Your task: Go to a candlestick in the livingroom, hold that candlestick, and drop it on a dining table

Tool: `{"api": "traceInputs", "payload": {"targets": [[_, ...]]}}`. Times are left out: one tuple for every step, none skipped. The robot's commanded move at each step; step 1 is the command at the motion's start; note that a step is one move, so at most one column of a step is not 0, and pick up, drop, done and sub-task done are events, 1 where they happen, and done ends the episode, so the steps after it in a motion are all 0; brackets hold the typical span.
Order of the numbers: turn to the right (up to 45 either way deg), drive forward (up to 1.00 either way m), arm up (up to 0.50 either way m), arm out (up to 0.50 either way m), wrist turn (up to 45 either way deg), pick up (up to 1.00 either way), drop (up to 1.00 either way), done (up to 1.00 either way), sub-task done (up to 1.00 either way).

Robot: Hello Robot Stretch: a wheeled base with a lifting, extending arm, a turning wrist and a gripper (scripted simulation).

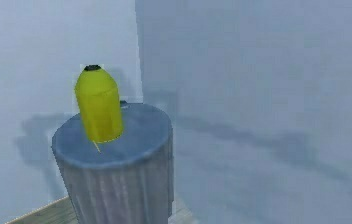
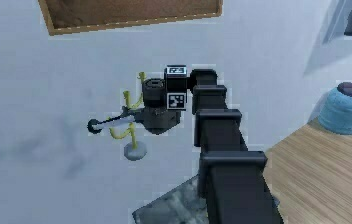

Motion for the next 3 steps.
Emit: {"api": "traceInputs", "payload": {"targets": [[0.0, 0.0, 0.0, 0.0, -45.0, 0.0, 0.0, 0.0, 0.0], [0.0, 0.0, 0.0, 0.0, -39.0, 0.0, 0.0, 0.0, 0.0], [0.0, 0.0, 0.0, -0.2, 0.0, 0.0, 0.0, 0.0, 0.0]]}}
